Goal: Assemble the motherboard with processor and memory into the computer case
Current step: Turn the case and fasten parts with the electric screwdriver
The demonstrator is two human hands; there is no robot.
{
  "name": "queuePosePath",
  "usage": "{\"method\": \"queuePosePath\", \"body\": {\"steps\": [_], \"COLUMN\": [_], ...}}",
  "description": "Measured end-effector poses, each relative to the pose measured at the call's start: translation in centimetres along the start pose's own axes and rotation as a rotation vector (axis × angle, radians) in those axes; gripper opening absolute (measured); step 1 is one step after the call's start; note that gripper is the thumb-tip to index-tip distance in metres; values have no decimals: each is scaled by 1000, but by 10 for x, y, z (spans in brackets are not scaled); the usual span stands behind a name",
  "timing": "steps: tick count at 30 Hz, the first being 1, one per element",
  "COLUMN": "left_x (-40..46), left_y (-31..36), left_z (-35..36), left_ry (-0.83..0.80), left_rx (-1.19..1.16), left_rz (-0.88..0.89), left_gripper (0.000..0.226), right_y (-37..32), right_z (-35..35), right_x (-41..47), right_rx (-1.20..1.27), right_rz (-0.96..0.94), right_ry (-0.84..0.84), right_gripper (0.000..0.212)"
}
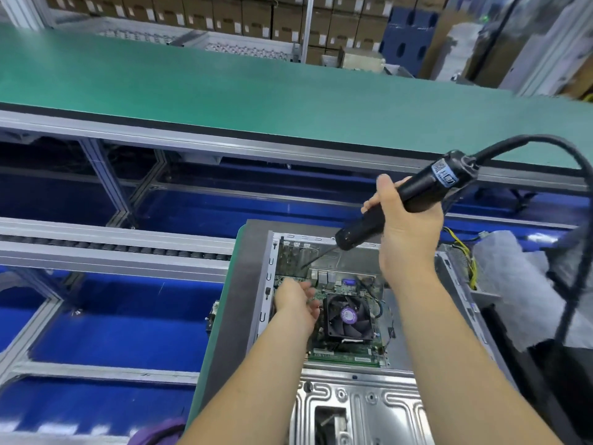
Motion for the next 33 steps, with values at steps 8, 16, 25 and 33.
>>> {"method": "queuePosePath", "body": {"steps": [8,16,25,33], "left_x": [-35,-135,-170,-191], "left_y": [5,-59,-83,-90], "left_z": [66,174,195,211], "left_ry": [-280,-721,-635,-514], "left_rx": [537,741,228,477], "left_rz": [288,416,326,544], "left_gripper": [27,21,29,30], "right_y": [-47,-35,-40,-133], "right_z": [-120,-154,-181,-245], "right_x": [2,-39,-81,-42], "right_rx": [522,725,401,-925], "right_rz": [81,218,685,-18], "right_ry": [447,503,198,32], "right_gripper": [37,33,50,8]}}
Point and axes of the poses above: each hand's wrist, its own x-axis towards the middle knuckle, its own z-axis out of the palm, y = z × x, the point moved 9 cm from there along x, towards the middle knuckle, and after that the axes turned 3 degrees about -z, right-handed, at the moved point
